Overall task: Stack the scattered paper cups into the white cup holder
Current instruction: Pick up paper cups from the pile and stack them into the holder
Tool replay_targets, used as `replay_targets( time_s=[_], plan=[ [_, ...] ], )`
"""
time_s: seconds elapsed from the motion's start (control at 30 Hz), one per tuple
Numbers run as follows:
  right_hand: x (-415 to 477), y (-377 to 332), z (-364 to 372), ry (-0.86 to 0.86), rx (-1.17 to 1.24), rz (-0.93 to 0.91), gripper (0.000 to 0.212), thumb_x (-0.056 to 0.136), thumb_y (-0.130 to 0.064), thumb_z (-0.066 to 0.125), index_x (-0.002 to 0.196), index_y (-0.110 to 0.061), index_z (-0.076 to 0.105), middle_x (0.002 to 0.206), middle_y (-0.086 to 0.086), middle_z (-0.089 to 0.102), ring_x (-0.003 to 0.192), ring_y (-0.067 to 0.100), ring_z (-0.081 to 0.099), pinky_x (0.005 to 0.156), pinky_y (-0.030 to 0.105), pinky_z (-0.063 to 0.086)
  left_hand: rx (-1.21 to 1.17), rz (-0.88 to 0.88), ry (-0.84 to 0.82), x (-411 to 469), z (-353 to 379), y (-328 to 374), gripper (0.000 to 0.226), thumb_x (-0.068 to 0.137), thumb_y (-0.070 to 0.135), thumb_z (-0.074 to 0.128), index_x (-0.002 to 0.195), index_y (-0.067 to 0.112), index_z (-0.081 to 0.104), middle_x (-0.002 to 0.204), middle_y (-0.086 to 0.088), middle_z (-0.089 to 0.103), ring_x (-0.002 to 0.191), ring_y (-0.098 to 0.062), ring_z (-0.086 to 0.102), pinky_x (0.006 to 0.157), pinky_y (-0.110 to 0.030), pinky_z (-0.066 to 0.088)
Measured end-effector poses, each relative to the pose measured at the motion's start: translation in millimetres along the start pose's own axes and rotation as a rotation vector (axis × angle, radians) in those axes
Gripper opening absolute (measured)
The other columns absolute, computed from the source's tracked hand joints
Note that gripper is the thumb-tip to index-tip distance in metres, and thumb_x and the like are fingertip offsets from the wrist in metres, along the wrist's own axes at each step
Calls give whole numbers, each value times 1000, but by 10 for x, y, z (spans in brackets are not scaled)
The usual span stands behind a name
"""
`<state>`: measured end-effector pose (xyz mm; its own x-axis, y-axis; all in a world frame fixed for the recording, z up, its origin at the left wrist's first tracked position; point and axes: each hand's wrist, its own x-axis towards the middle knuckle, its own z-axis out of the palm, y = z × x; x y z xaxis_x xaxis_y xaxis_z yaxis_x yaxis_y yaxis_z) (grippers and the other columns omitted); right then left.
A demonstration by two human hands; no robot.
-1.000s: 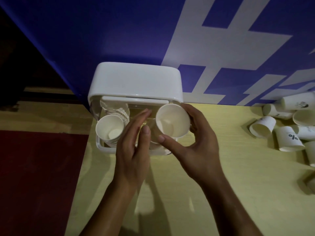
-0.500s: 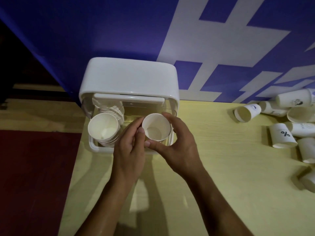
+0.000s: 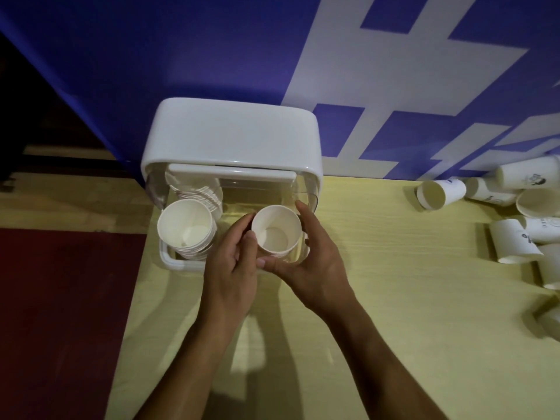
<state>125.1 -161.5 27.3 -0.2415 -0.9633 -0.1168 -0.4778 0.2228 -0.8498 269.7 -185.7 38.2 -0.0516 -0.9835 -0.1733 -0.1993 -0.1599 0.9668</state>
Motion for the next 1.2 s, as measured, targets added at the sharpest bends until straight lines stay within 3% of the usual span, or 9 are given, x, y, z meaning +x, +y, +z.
replay_targets(
  time_s=[0.13, 0.2, 0.3, 0.4, 0.6, 0.8, 0.87, 0.97, 1.2],
  plan=[
    [-68, 154, 55, 58, -149, 35, 103, 64, -80, 78, 149, -30, 47, 135, -14, 62, 126, 11, 56, 100, 40, 52, 23, -16, 1, -37, -15, -31, 31, 106, 44, 40, 113, 34, 68, 102, 16, 74, 98, 3, 69, 79, -12, 48],
    [-109, 160, 88, 58, -174, 58, 99, 64, -84, 72, 144, -31, 53, 132, -12, 65, 123, 11, 59, 98, 39, 53, 43, -59, -12, -24, -13, -56, 33, 106, 50, 39, 101, 32, 67, 94, 5, 75, 89, -5, 72, 75, -16, 49],
    [-98, 109, 131, 49, -195, 69, 82, 67, -81, 74, 134, -37, 60, 119, -14, 71, 110, 7, 64, 87, 34, 56, 74, -117, -43, 15, 22, -29, 34, 110, 42, 41, 97, 26, 68, 91, 6, 74, 79, 1, 71, 64, -8, 43],
    [-51, 61, 132, 58, -259, 79, 70, 73, -71, 78, 131, -36, 63, 113, -12, 74, 103, 8, 67, 80, 30, 56, 144, -95, -34, 59, 53, 22, 30, 110, 36, 43, 89, 31, 65, 85, 13, 69, 78, 11, 64, 64, -7, 39],
    [117, 4, 120, 63, -388, 91, 61, 80, -67, 75, 130, -34, 62, 115, -8, 74, 105, 14, 68, 78, 31, 54, 120, -89, 12, 197, 129, -9, 35, 110, 39, 43, 82, 30, 62, 86, 10, 69, 84, 1, 63, 66, -6, 40],
    [414, -63, 229, 86, -283, 116, 66, 77, -69, 71, 126, -27, 65, 108, -6, 77, 95, 16, 71, 78, 39, 61, 63, -135, 61, 445, 245, 15, 47, 110, 51, 35, 113, 24, 73, 106, 4, 75, 100, -9, 66, 71, -7, 41],
    [498, -81, 268, 101, -213, 130, 61, 79, -65, 72, 125, -25, 65, 106, -4, 77, 90, 18, 73, 77, 40, 61, 67, -162, 94, 523, 282, 23, 49, 109, 54, 34, 108, 23, 71, 108, 1, 74, 100, -13, 65, 73, -12, 41],
    [600, -108, 328, 135, -132, 163, 56, 83, -57, 74, 125, -21, 63, 106, -1, 76, 89, 23, 73, 76, 44, 62, 92, -201, 130, 613, 324, 26, 54, 106, 64, 33, 101, 23, 68, 109, -3, 73, 106, -24, 64, 88, -34, 46],
    [643, -127, 400, 171, -65, 157, 58, 91, -44, 74, 140, -18, 55, 121, 2, 73, 108, 22, 68, 88, 36, 57, 107, -252, 142, 703, 351, -26, 62, 103, 70, 31, 120, 22, 68, 124, -2, 71, 119, -28, 61, 104, -42, 44]
  ],
)
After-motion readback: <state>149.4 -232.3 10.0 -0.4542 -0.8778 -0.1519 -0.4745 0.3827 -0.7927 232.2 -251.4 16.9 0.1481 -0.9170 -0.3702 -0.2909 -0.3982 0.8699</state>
